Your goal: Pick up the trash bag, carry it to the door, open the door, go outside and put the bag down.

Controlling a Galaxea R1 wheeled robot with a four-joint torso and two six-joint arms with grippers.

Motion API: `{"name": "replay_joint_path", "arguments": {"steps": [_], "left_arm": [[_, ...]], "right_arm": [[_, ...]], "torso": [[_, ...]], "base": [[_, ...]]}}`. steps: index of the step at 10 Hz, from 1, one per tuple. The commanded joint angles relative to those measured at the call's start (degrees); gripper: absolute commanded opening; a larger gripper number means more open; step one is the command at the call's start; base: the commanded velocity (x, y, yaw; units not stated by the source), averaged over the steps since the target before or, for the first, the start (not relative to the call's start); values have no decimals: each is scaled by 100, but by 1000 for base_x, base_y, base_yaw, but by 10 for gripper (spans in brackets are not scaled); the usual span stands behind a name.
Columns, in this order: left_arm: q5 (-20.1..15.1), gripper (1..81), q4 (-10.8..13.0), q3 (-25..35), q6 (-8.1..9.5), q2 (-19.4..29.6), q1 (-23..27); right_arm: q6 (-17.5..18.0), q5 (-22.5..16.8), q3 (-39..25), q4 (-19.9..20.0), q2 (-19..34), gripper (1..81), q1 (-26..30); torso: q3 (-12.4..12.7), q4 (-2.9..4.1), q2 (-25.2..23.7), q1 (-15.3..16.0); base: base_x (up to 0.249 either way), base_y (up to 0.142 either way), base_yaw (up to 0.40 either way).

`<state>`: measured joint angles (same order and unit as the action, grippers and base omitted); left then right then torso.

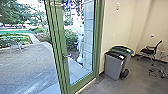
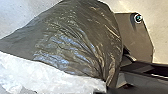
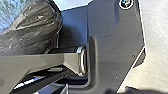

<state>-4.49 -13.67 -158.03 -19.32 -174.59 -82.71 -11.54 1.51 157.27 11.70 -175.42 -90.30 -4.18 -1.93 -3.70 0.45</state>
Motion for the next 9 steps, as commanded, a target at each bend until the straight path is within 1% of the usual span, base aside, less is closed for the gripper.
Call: {"name": "replay_joint_path", "arguments": {"steps": [1, 2, 9], "left_arm": [[-360, 10, 48, 0, -27, 3, 330], [-360, 10, 48, 0, -19, 3, 338], [-360, 10, 39, -9, -19, 3, 339]], "right_arm": [[-6, -353, -5, -45, -22, 811, 235], [-6, -353, -5, -37, -22, 811, 235], [-6, -353, -5, -37, -22, 811, 218]], "torso": [[0, 0, 0, 0], [0, 0, 0, 0], [0, 0, 0, 0]], "base": [[153, -64, 0], [153, -63, 0], [153, 0, 0]]}}
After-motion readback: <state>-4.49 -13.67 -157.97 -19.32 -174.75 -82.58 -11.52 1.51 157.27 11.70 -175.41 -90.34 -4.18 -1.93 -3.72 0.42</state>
